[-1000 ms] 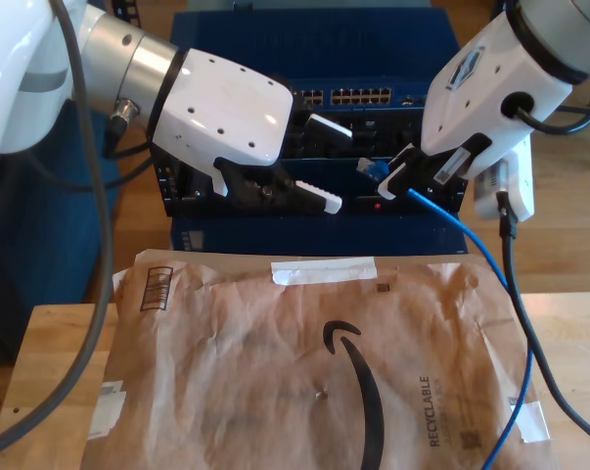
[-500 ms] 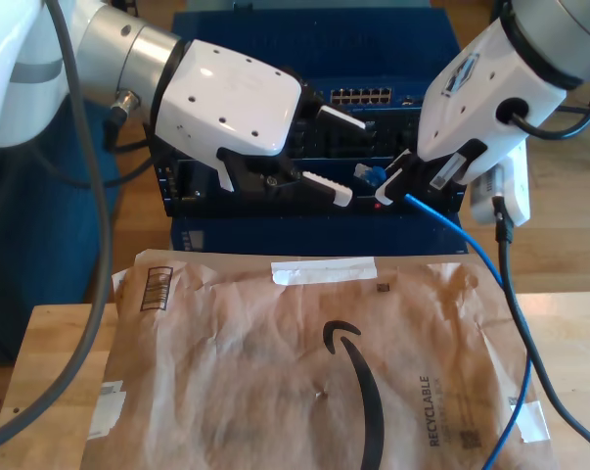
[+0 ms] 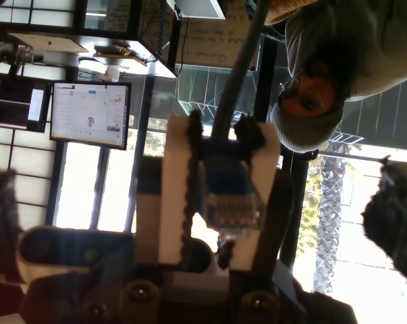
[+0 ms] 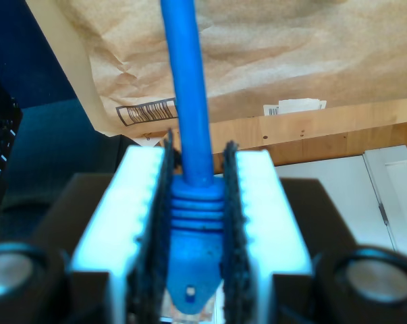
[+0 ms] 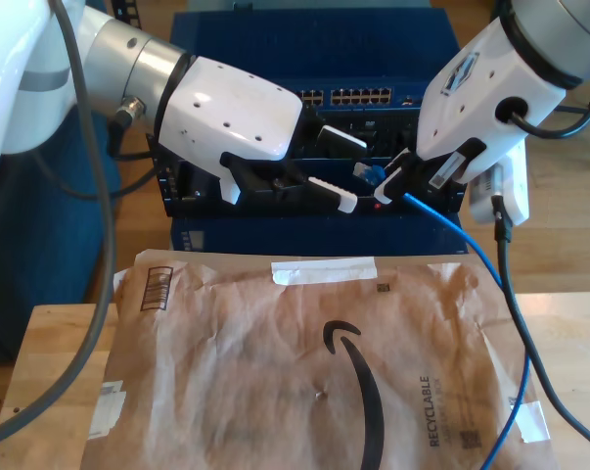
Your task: Grab the cable and plug it in
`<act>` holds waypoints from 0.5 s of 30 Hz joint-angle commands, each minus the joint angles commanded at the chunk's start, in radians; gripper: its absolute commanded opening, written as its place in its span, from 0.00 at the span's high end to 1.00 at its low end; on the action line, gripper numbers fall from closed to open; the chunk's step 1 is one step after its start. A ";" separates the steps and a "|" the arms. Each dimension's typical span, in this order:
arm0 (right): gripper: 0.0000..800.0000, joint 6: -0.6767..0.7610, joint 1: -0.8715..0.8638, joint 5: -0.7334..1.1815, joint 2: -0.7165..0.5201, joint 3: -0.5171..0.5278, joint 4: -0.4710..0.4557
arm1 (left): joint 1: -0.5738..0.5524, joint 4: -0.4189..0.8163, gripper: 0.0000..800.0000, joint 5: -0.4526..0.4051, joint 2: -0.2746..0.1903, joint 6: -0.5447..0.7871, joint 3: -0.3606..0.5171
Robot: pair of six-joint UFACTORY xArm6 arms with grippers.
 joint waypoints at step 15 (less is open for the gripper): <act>0.99 0.000 0.003 0.000 0.002 0.000 0.003 | 0.002 0.000 0.43 0.000 0.000 0.040 0.003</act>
